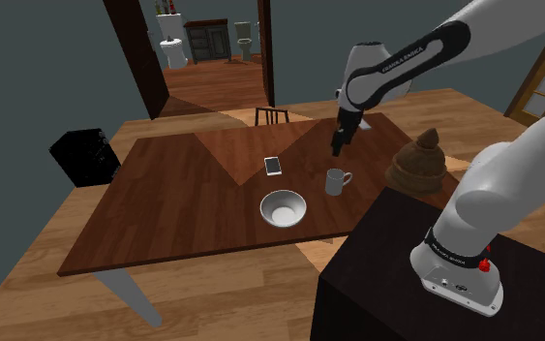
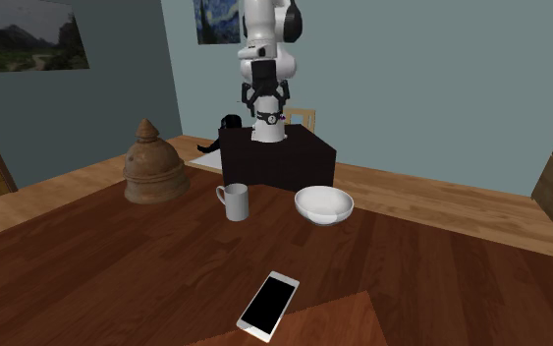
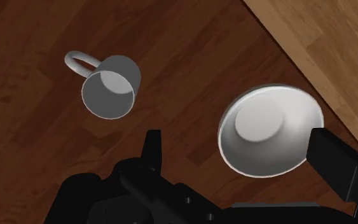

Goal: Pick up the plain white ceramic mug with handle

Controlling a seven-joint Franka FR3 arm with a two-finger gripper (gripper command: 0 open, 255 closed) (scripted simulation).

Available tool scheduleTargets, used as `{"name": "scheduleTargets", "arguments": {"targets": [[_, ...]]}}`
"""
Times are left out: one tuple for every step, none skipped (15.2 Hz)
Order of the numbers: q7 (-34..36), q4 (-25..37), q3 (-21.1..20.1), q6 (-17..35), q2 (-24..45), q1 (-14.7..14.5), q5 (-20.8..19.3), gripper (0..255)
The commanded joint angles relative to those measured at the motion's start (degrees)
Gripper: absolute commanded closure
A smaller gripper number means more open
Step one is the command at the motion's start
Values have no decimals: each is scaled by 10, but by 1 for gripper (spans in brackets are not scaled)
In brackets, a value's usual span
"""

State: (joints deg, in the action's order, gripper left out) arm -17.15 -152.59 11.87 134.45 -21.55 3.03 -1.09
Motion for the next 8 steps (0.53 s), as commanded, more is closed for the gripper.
{"name": "scheduleTargets", "arguments": {"targets": [[-20,-5,12,44,39,0,1,0],[-32,-3,18,65,62,-1,5,0],[-43,-1,24,86,85,-2,9,0],[-56,3,30,106,109,-4,16,0],[-70,7,36,126,134,-6,24,0],[-85,12,40,145,159,-7,34,0],[-102,18,45,163,185,-9,47,0],[-120,26,47,180,211,-10,62,0]]}}
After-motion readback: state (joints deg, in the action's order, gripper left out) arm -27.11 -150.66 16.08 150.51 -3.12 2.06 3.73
